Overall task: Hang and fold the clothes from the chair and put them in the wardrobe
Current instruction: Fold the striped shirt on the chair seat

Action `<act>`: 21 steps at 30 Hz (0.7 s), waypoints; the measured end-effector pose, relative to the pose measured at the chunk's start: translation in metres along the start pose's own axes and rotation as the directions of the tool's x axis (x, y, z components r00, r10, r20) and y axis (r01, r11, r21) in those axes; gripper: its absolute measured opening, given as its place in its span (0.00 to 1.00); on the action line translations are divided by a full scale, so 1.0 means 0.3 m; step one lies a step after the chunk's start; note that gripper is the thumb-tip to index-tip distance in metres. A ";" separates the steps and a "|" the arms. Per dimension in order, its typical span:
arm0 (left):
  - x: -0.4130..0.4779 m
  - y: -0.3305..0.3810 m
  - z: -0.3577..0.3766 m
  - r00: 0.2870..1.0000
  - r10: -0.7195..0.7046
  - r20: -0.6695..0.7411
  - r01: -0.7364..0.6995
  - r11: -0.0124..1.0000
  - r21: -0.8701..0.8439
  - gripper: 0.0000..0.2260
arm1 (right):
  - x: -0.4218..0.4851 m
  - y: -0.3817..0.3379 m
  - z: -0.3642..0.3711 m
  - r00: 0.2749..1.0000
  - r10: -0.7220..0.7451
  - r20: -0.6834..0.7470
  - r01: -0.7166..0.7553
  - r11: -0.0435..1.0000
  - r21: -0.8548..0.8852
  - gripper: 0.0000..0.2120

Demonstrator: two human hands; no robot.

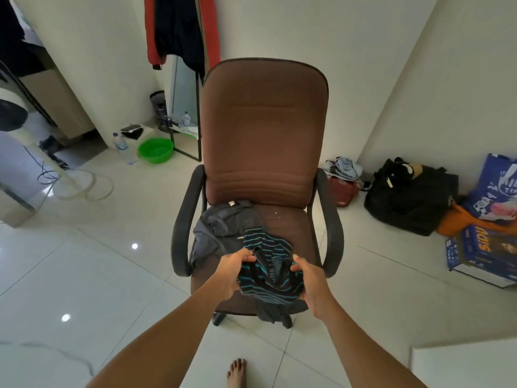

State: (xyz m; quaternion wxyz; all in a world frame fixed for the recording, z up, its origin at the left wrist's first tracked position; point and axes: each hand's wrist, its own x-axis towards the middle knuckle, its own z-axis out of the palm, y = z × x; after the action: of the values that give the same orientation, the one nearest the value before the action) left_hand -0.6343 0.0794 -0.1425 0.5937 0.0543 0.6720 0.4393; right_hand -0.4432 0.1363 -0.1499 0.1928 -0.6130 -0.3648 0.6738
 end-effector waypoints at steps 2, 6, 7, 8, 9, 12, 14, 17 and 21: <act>-0.018 -0.089 -0.021 0.998 -0.059 -0.015 0.059 0.998 0.020 0.09 | -0.020 0.091 -0.012 0.998 0.061 -0.008 -0.061 0.997 -0.036 0.20; -0.043 -0.263 -0.067 0.980 -0.194 -0.041 0.197 0.974 0.109 0.09 | -0.072 0.240 -0.030 0.987 0.158 -0.007 -0.158 0.980 -0.124 0.21; -0.043 -0.300 -0.078 0.974 -0.224 -0.046 0.228 0.963 0.145 0.10 | -0.081 0.266 -0.032 0.982 0.190 -0.005 -0.189 0.973 -0.133 0.22; -0.045 -0.330 -0.085 0.967 -0.250 -0.046 0.254 0.951 0.174 0.10 | -0.083 0.290 -0.033 0.974 0.225 0.002 -0.223 0.966 -0.135 0.23; -0.037 -0.360 -0.096 0.961 -0.272 -0.045 0.276 0.941 0.194 0.11 | -0.084 0.306 -0.032 0.965 0.261 0.003 -0.259 0.957 -0.134 0.23; 0.002 -0.398 -0.111 0.961 -0.266 -0.072 0.275 0.942 0.190 0.18 | -0.043 0.326 -0.022 0.961 0.275 -0.024 -0.276 0.952 -0.137 0.23; 0.032 -0.368 -0.106 0.975 -0.202 -0.091 0.217 0.954 0.207 0.16 | -0.001 0.297 -0.014 0.979 0.200 -0.049 -0.205 0.965 -0.165 0.20; 0.105 -0.263 -0.087 0.991 -0.095 -0.098 0.114 0.971 0.212 0.06 | 0.080 0.206 0.000 0.996 0.075 -0.044 -0.083 0.973 -0.214 0.14; 0.276 -0.140 -0.082 0.996 0.056 -0.071 -0.033 0.958 0.286 0.07 | 0.243 0.081 0.013 0.999 -0.011 -0.050 -0.004 0.953 -0.304 0.08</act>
State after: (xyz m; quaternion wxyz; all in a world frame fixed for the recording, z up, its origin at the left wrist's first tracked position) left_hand -0.6601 0.0903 -0.2344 0.5429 0.1370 0.7495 0.3531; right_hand -0.4550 0.1710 -0.2176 0.1067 -0.6517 -0.4601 0.5935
